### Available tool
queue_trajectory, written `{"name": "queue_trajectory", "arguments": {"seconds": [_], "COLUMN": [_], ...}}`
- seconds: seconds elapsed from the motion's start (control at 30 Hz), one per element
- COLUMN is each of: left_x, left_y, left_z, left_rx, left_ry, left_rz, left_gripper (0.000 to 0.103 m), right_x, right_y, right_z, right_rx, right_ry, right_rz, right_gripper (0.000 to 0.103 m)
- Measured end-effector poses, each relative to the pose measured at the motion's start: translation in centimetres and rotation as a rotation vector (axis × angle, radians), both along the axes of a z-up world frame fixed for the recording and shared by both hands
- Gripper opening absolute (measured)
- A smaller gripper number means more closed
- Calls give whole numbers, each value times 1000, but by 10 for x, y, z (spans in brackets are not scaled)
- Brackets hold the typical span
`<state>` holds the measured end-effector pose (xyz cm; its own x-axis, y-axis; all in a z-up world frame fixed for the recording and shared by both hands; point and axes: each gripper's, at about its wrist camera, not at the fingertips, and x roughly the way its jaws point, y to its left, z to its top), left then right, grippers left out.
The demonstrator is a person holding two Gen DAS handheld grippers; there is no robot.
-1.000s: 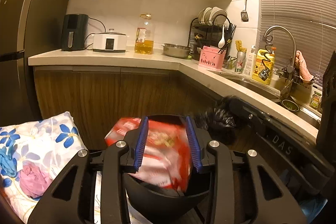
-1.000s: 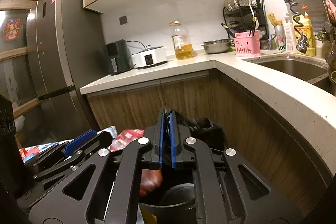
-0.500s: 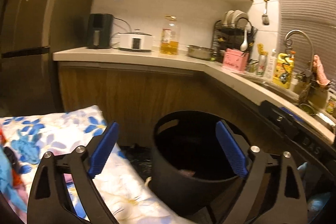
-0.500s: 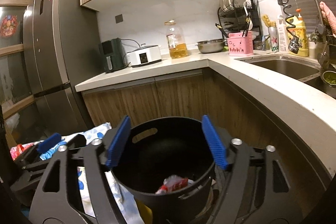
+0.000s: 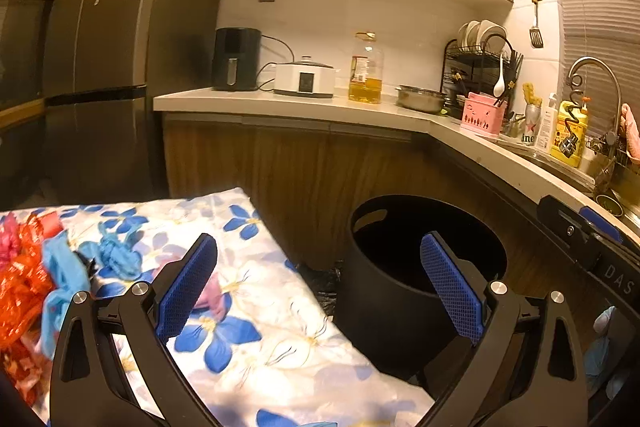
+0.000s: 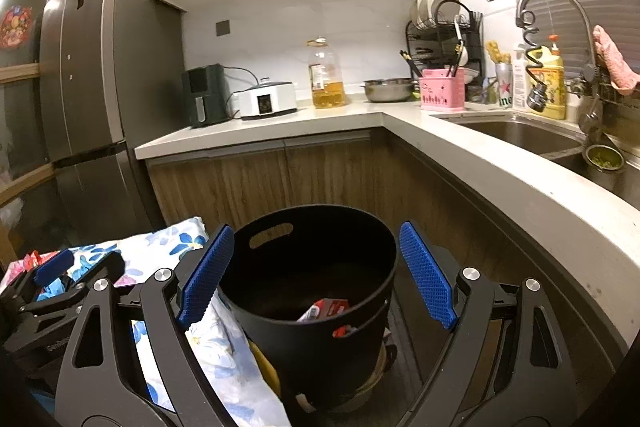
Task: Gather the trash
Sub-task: 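Move both open grippers back from the bin to the trash pile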
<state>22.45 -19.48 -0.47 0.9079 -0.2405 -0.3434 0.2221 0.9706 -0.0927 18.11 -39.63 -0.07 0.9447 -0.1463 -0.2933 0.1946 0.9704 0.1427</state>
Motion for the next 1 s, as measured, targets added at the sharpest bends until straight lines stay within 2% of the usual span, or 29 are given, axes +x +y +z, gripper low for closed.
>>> {"name": "queue_trajectory", "arguments": {"seconds": [0.43, 1.0], "left_x": [-37, -79], "left_y": [22, 54], "left_z": [1, 2], "left_rx": [5, 0], "left_ry": [0, -5], "left_rz": [37, 80], "left_gripper": [97, 97], "right_x": [-34, -74], "right_y": [19, 58], "right_z": [-1, -4], "right_rx": [-2, -15], "right_ry": [9, 6], "right_rz": [-34, 13], "right_gripper": [84, 84]}}
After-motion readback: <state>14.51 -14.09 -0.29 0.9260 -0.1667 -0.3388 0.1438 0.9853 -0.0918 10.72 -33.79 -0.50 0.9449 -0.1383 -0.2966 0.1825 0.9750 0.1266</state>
